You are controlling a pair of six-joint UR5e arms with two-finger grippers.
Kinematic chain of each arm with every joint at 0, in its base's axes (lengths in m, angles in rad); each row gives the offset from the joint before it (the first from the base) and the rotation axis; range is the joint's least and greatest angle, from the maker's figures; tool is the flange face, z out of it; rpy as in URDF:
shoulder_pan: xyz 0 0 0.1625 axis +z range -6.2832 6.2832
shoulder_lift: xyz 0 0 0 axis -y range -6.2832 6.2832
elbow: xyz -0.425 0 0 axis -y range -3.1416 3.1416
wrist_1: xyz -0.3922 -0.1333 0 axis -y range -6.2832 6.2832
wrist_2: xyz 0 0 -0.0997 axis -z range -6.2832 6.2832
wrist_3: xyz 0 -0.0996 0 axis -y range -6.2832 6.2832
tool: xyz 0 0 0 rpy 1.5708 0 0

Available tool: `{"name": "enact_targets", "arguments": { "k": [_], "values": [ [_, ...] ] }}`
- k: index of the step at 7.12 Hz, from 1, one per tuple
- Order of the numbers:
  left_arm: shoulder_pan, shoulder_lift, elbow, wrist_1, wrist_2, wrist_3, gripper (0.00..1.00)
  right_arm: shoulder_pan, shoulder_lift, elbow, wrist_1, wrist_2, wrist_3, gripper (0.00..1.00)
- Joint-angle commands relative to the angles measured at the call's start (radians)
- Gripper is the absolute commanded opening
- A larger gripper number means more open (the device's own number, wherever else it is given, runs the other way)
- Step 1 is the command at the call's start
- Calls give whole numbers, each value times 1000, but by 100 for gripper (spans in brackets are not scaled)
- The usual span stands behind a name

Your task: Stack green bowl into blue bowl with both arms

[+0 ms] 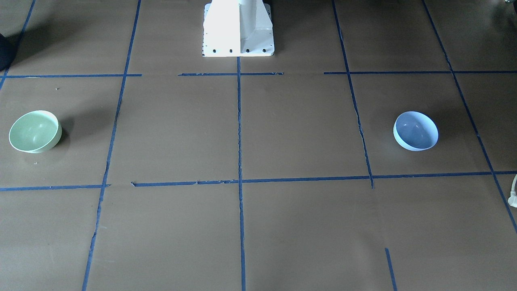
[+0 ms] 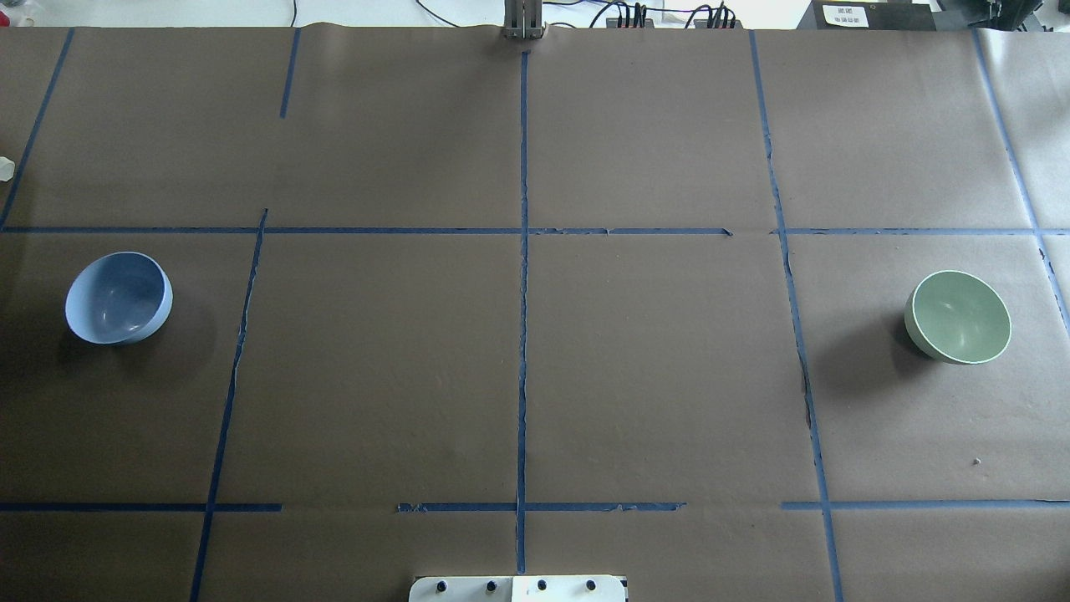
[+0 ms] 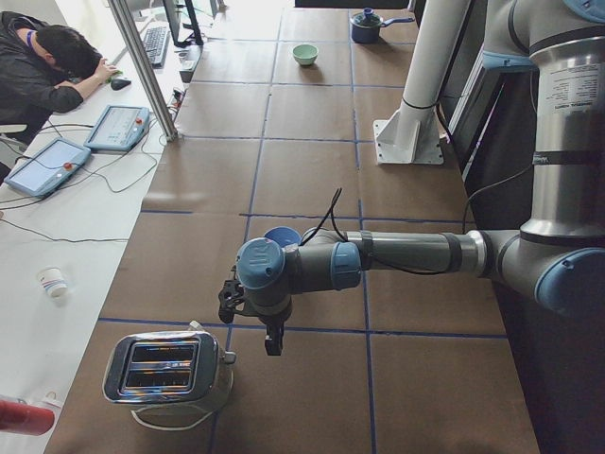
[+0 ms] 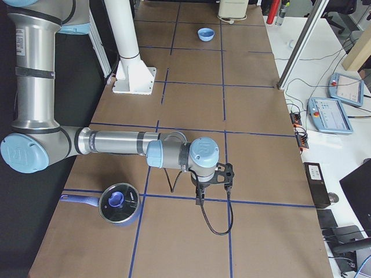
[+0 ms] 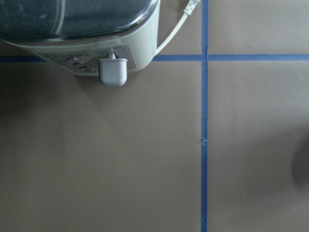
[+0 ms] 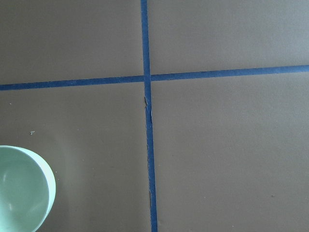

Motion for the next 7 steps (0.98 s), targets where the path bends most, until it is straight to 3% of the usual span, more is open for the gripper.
{"name": "enact_targets", "arguments": {
  "k": [1,7],
  "values": [
    [3,0,12,-2,0,2,100,-11,-3,-1,0,-61,-11,100],
    [3,-1,14,-17,-1,2,100,-12,-2,2,6,-40,4,100]
  ]
}}
